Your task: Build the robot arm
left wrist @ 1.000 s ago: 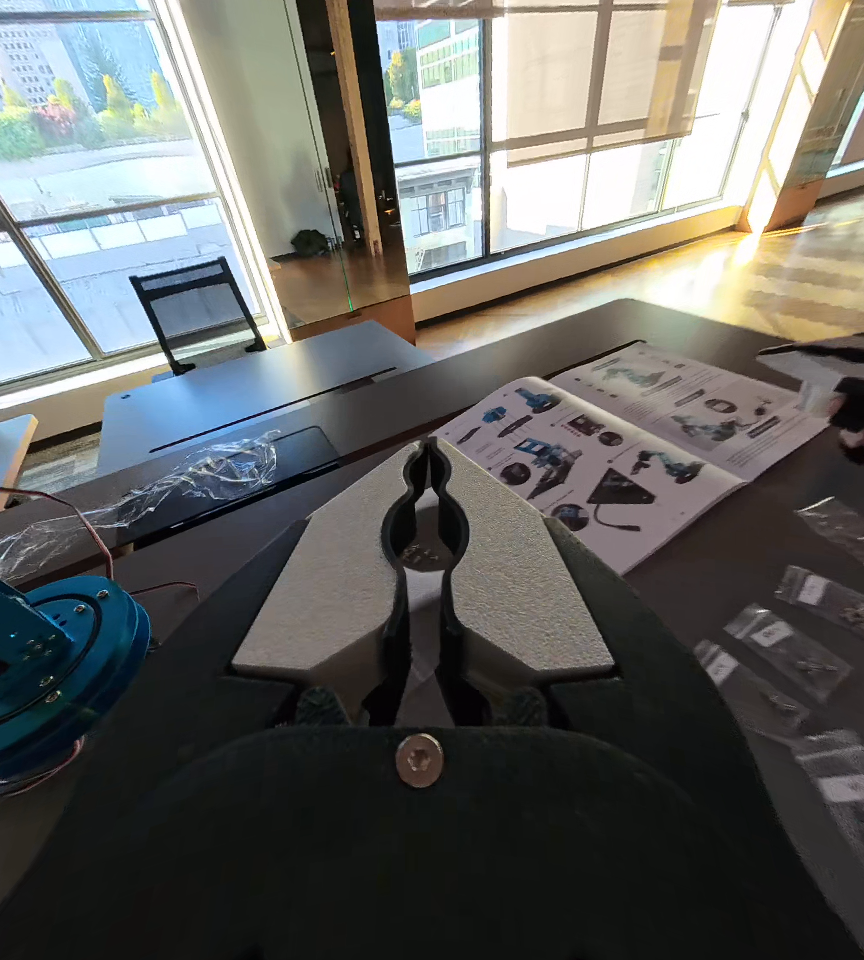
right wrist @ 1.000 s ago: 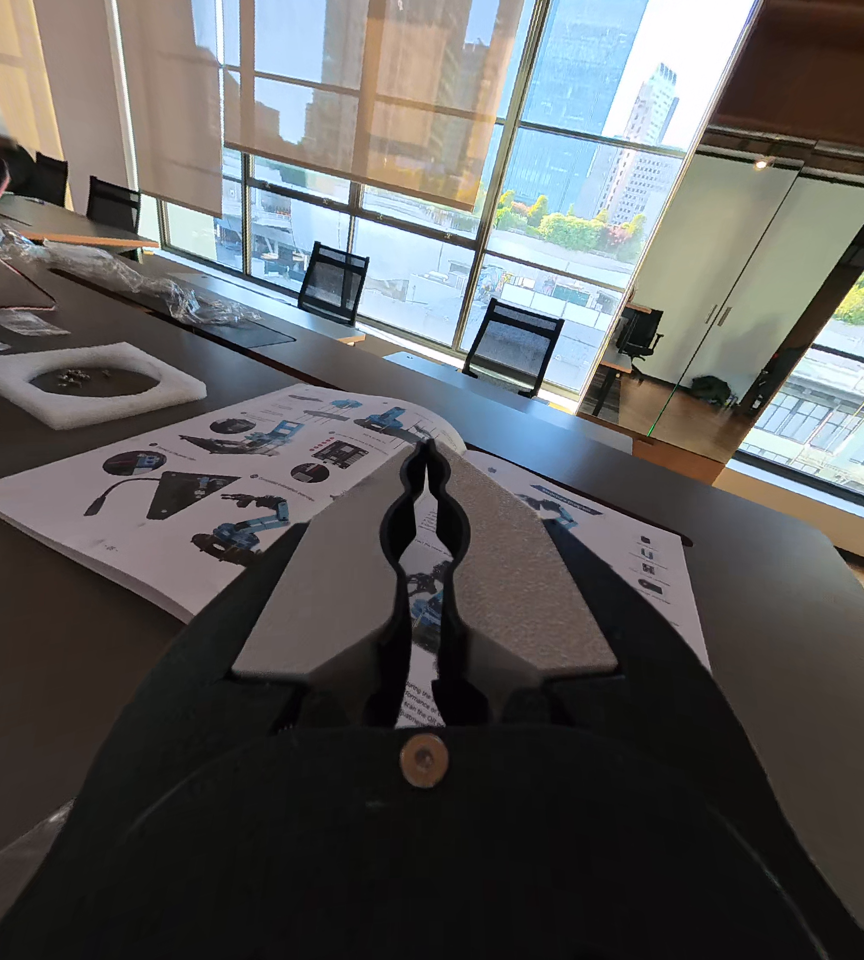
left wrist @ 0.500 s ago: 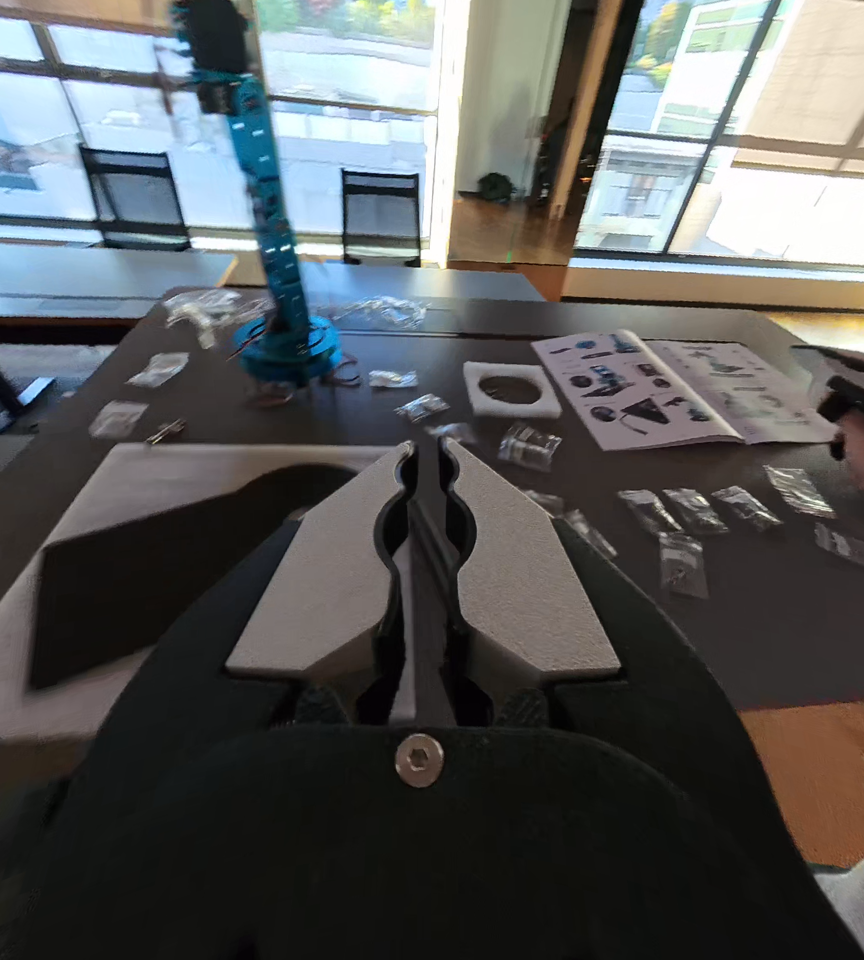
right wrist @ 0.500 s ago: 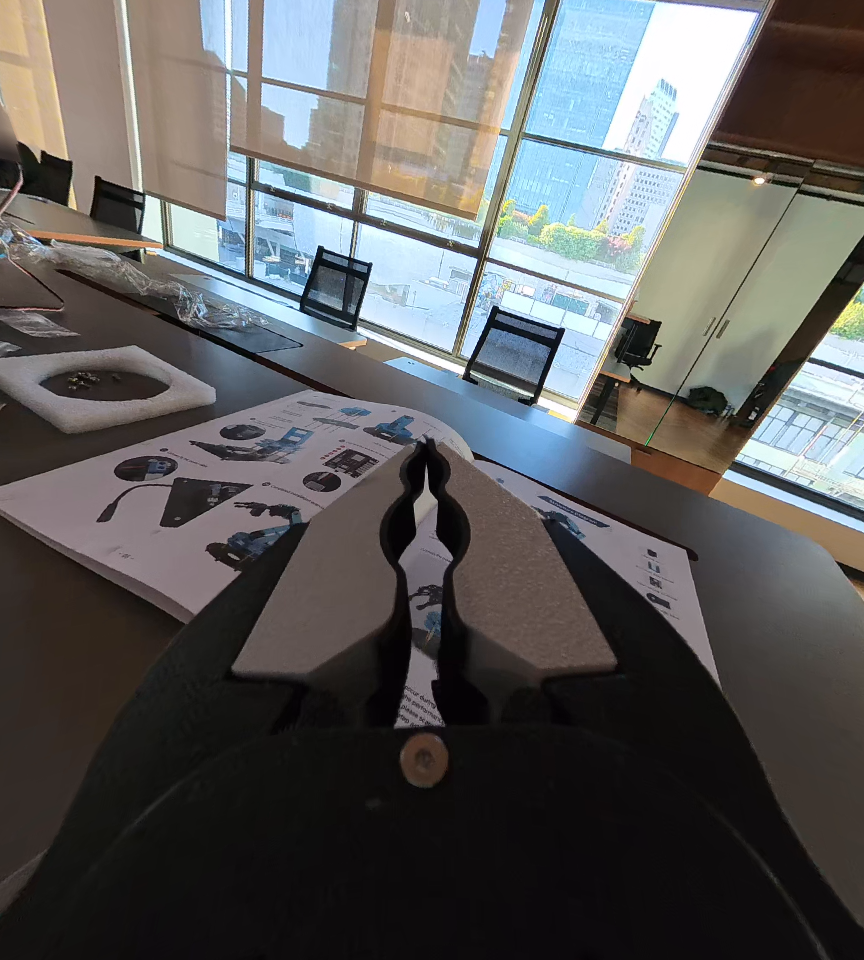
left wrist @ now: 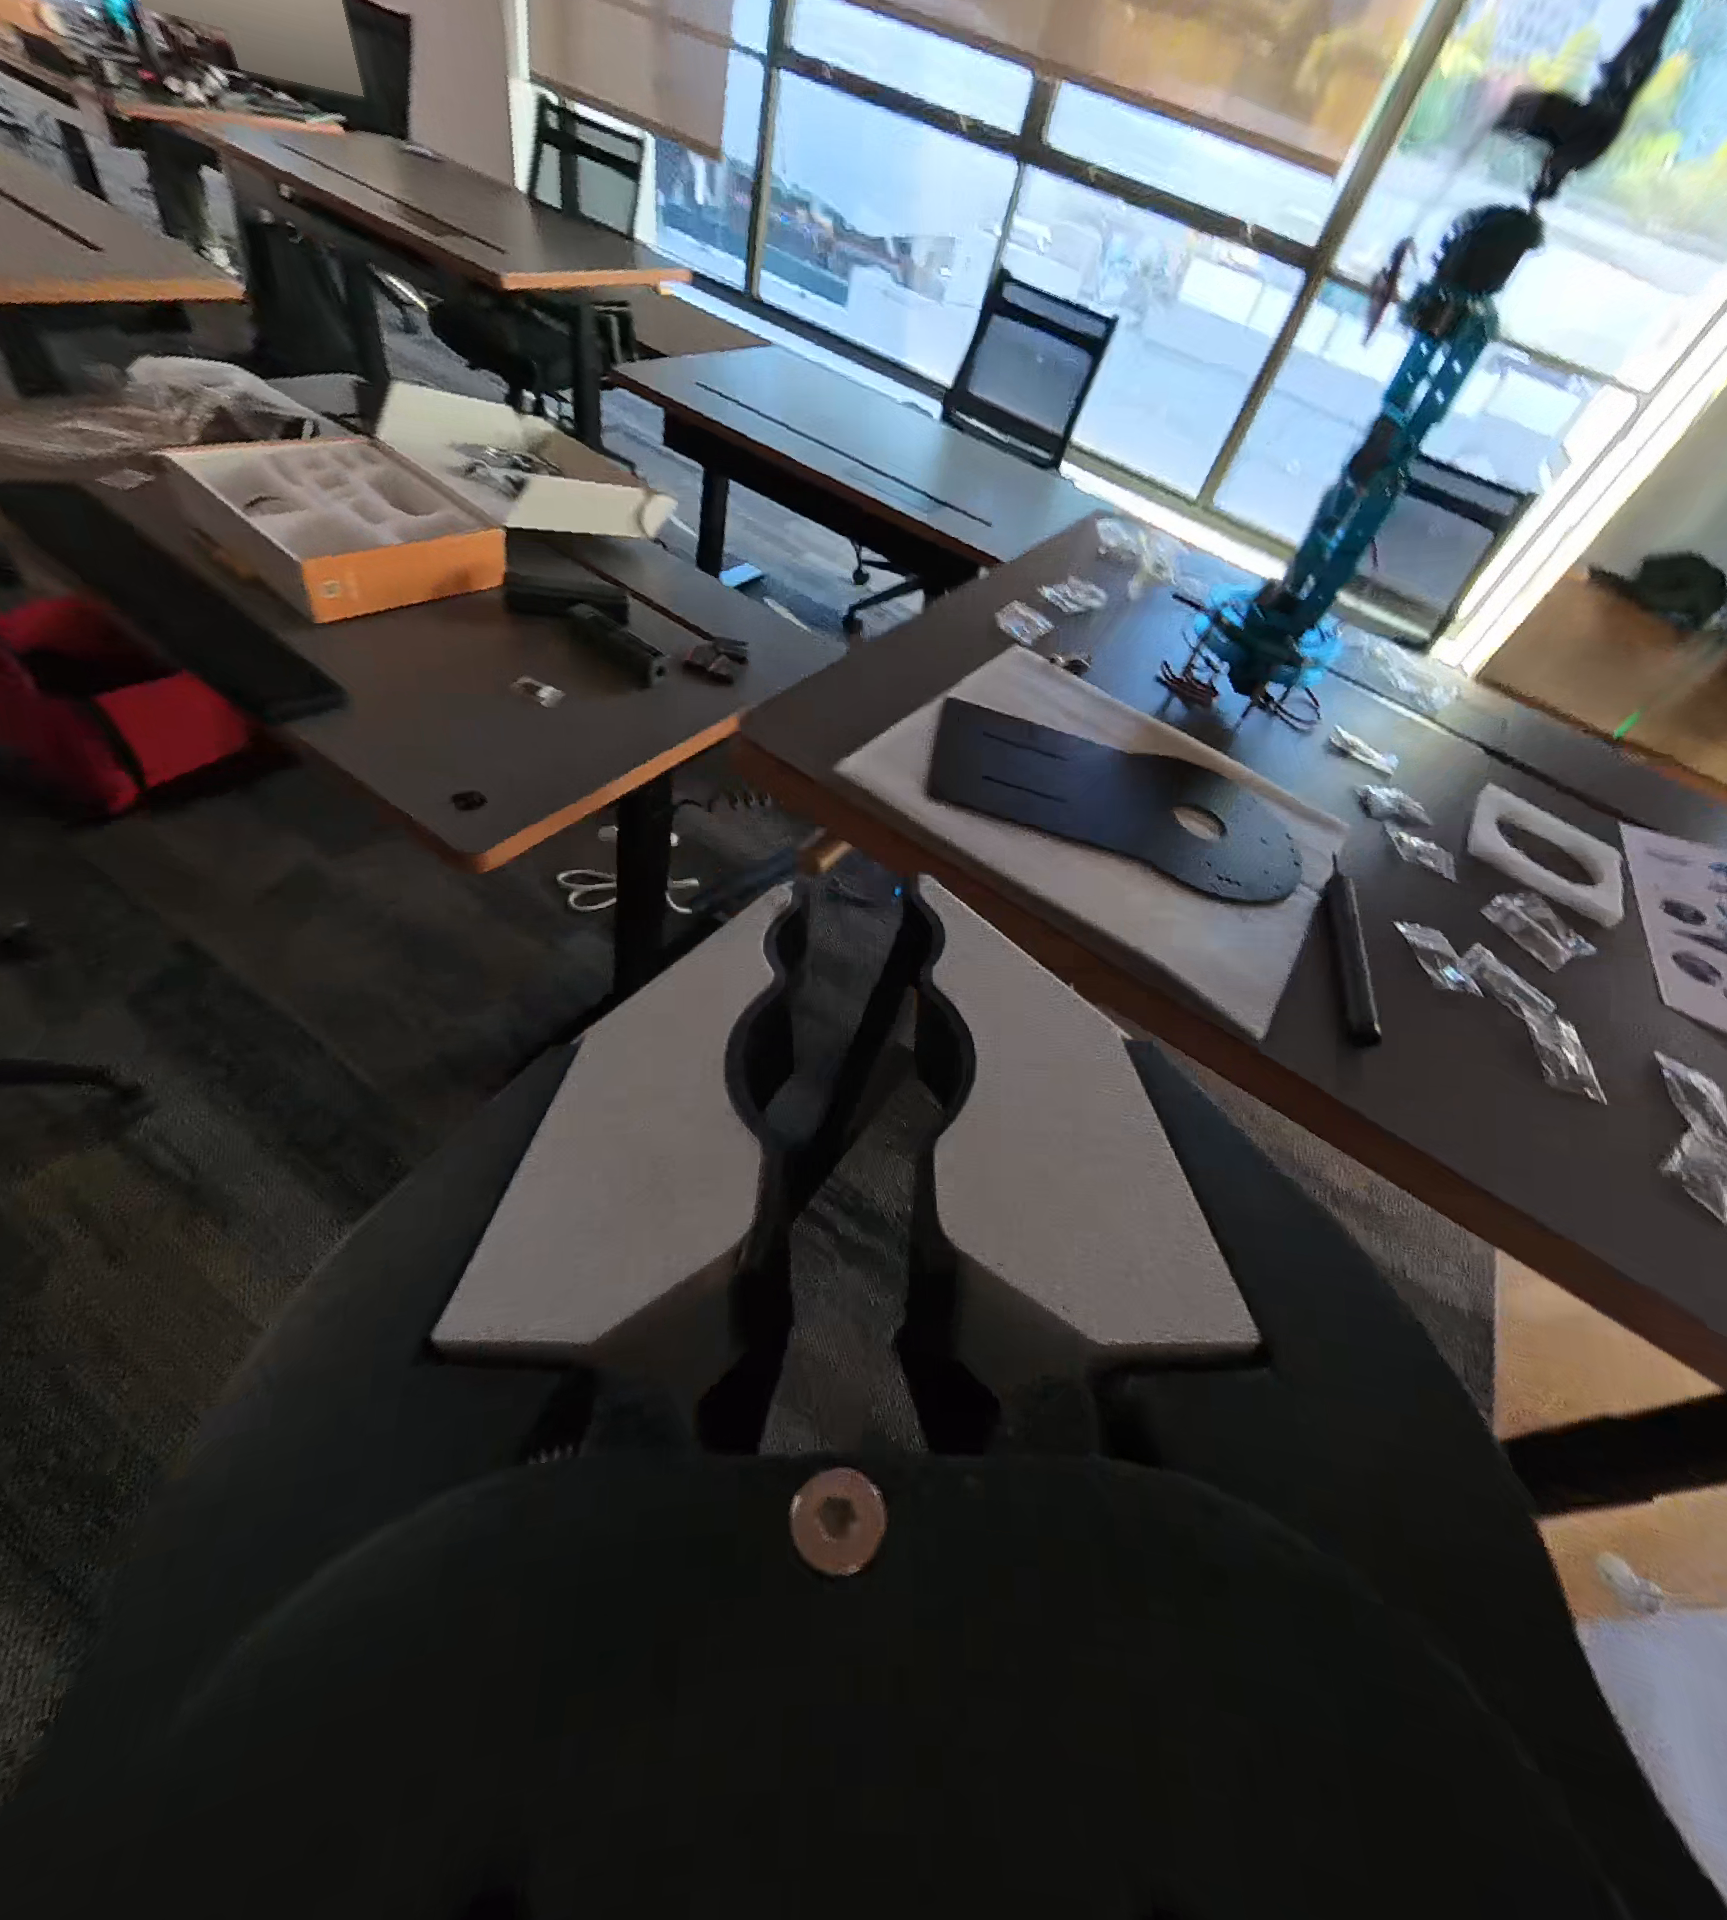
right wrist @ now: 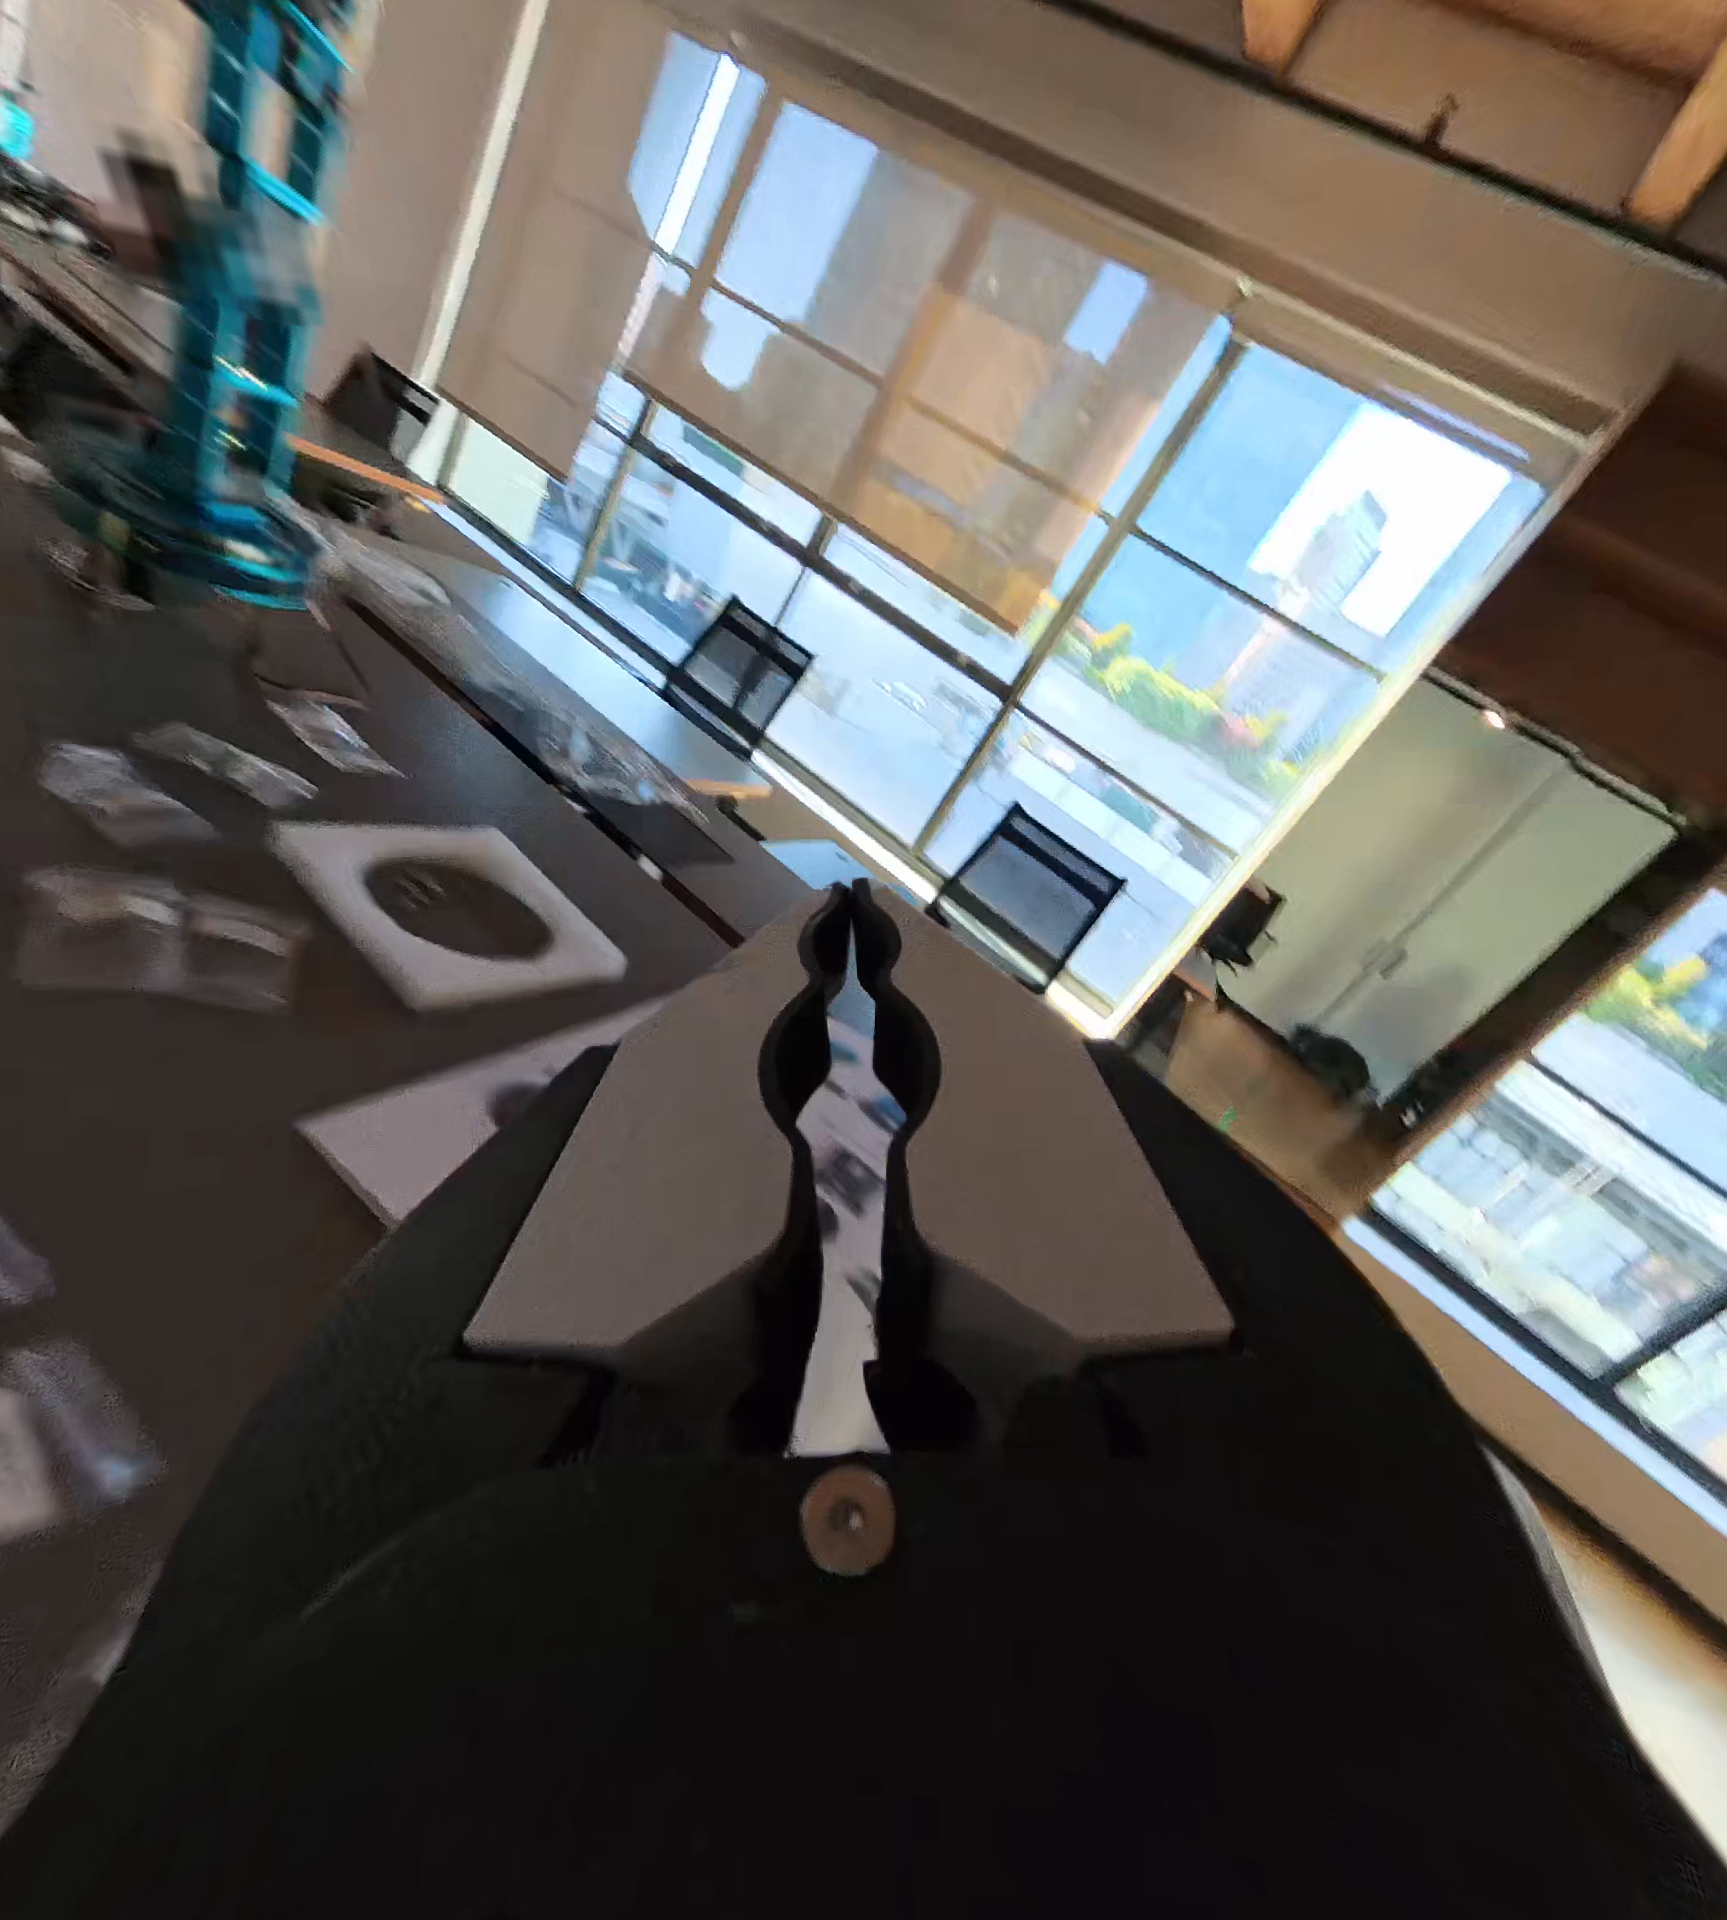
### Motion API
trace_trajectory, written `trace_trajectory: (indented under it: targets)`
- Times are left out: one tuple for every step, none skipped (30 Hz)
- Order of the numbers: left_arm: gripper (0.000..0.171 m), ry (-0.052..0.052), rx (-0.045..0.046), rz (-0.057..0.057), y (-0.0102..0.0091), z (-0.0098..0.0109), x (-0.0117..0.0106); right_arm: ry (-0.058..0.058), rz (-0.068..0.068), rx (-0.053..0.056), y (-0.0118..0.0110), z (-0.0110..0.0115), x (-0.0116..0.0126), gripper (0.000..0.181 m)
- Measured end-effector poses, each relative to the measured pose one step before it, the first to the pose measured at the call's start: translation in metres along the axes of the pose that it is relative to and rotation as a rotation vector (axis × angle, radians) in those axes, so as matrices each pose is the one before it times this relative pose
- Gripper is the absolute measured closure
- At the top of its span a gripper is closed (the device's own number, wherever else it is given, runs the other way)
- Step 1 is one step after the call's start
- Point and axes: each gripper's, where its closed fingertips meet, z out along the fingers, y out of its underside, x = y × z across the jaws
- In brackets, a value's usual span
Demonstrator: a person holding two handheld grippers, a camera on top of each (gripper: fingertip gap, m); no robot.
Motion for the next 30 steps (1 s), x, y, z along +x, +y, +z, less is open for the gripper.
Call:
trace_trajectory:
  targets:
    - [0.155, -0.0130, 0.02467, -0.0162, -0.00338, -0.00924, -0.01825, -0.0500, -0.0042, 0.0398, -0.02809, 0.00253, -0.02427, 0.181]
    - [0.155, -0.0136, 0.02381, -0.0070, -0.00336, -0.00729, -0.01878, -0.0583, -0.0017, 0.0379, -0.02669, 0.00596, -0.02708, 0.181]
    - [0.156, -0.0132, 0.01665, 0.0000, -0.00233, -0.00504, -0.01970, -0.0491, -0.0053, 0.0315, -0.02395, 0.00929, -0.02694, 0.181]
    - [0.155, -0.0126, 0.00467, 0.0062, -0.00059, -0.00278, -0.02062, -0.0331, -0.0050, 0.0233, -0.02090, 0.01216, -0.02542, 0.181]
    - [0.154, -0.0103, -0.00957, 0.0125, 0.00141, -0.00062, -0.02137, -0.0203, 0.0008, 0.0181, -0.01849, 0.01315, -0.02421, 0.181]
    - [0.154, -0.0058, -0.02013, 0.0186, 0.00259, 0.00088, -0.02131, -0.0129, 0.0041, 0.0215, -0.01650, 0.01246, -0.02382, 0.181]
    - [0.154, -0.0035, -0.02573, 0.0247, 0.00248, 0.00185, -0.02094, -0.0021, 0.0012, 0.0290, -0.01432, 0.01083, -0.02245, 0.181]
    - [0.153, -0.0030, -0.02720, 0.0308, 0.00119, 0.00224, -0.01964, 0.0163, 0.0080, 0.0305, -0.01065, 0.00903, -0.01868, 0.181]
    - [0.152, -0.0007, -0.02041, 0.0374, -0.00112, 0.00230, -0.01693, 0.0330, 0.0249, 0.0275, -0.00687, 0.00746, -0.01354, 0.181]
    - [0.153, -0.0014, -0.01239, 0.0436, -0.00315, 0.00291, -0.01416, 0.0297, 0.0456, 0.0170, -0.00289, 0.00639, -0.00973, 0.181]
    - [0.154, -0.0069, -0.00882, 0.0457, -0.00436, 0.00450, -0.01176, -0.0053, 0.0463, -0.0084, 0.00122, 0.00536, -0.00946, 0.181]
    - [0.154, -0.0050, -0.00299, 0.0428, -0.00580, 0.00654, -0.00769, -0.0203, 0.0171, -0.0438, 0.00507, 0.00299, -0.00523, 0.181]
    - [0.154, 0.0110, 0.00432, 0.0358, -0.00722, 0.00904, -0.00149, 0.0125, -0.0086, -0.0586, 0.00558, -0.00193, 0.00520, 0.181]
    - [0.154, 0.0331, 0.00885, 0.0274, -0.00835, 0.01157, 0.00560, 0.0351, -0.0143, -0.0381, 0.00282, -0.00773, 0.01322, 0.181]
    - [0.154, 0.0510, 0.01157, 0.0218, -0.00884, 0.01390, 0.01159, 0.0299, 0.0066, -0.0135, 0.00059, -0.01136, 0.01704, 0.181]
    - [0.154, 0.0569, 0.01284, 0.0205, -0.00882, 0.01575, 0.01539, 0.0248, 0.0305, -0.0054, 0.00097, -0.01317, 0.02012, 0.181]
    - [0.154, 0.0489, 0.01157, 0.0184, -0.00825, 0.01684, 0.01682, 0.0292, 0.0360, -0.0044, 0.00261, -0.01355, 0.02370, 0.181]
    - [0.154, 0.0398, 0.00842, 0.0112, -0.00747, 0.01729, 0.01835, 0.0282, 0.0355, -0.0144, 0.00584, -0.01223, 0.02585, 0.181]
    - [0.153, 0.0416, 0.00957, 0.0029, -0.00719, 0.01701, 0.02159, 0.0174, 0.0435, -0.0327, 0.01077, -0.00987, 0.02638, 0.181]
    - [0.153, 0.0473, 0.01670, -0.0028, -0.00729, 0.01665, 0.02484, 0.0002, 0.0540, -0.0461, 0.01461, -0.00729, 0.02549, 0.180]
    - [0.152, 0.0481, 0.02106, -0.0074, -0.00609, 0.01701, 0.02653, -0.0232, 0.0570, -0.0500, 0.01632, -0.00508, 0.02313, 0.174]
    - [0.152, 0.0438, 0.01833, -0.0125, -0.00378, 0.01806, 0.02634, -0.0410, 0.0543, -0.0467, 0.01658, -0.00354, 0.02117, 0.168]
    - [0.152, 0.0370, 0.01021, -0.0183, -0.00090, 0.01975, 0.02502, -0.0500, 0.0540, -0.0538, 0.01779, -0.00261, 0.02025, 0.163]
    - [0.149, 0.0337, -0.00018, -0.0266, 0.00139, 0.02165, 0.02374, -0.0596, 0.0591, -0.0700, 0.01910, -0.00269, 0.01841, 0.152]
    - [0.147, 0.0452, -0.00608, -0.0354, 0.00223, 0.02344, 0.02467, -0.0587, 0.0572, -0.0720, 0.01825, -0.00372, 0.01639, 0.140]
    - [0.146, 0.0677, -0.00611, -0.0376, 0.00182, 0.02478, 0.02683, -0.0444, 0.0386, -0.0689, 0.01727, -0.00499, 0.01516, 0.134]
    - [0.145, 0.0817, -0.00522, -0.0303, 0.00114, 0.02571, 0.02718, -0.0254, 0.0107, -0.0659, 0.01643, -0.00575, 0.01373, 0.132]
    - [0.145, 0.0760, -0.00982, -0.0175, 0.00134, 0.02667, 0.02419, -0.0175, -0.0041, -0.0536, 0.01504, -0.00448, 0.01135, 0.133]
    - [0.145, 0.0590, -0.02030, -0.0062, 0.00181, 0.02731, 0.01953, -0.0213, 0.0006, -0.0524, 0.01437, -0.00237, 0.00903, 0.133]
    - [0.144, 0.0501, -0.02848, 0.0005, 0.00156, 0.02774, 0.01670, -0.0222, 0.0017, -0.0477, 0.01224, -0.00065, 0.00825, 0.132]
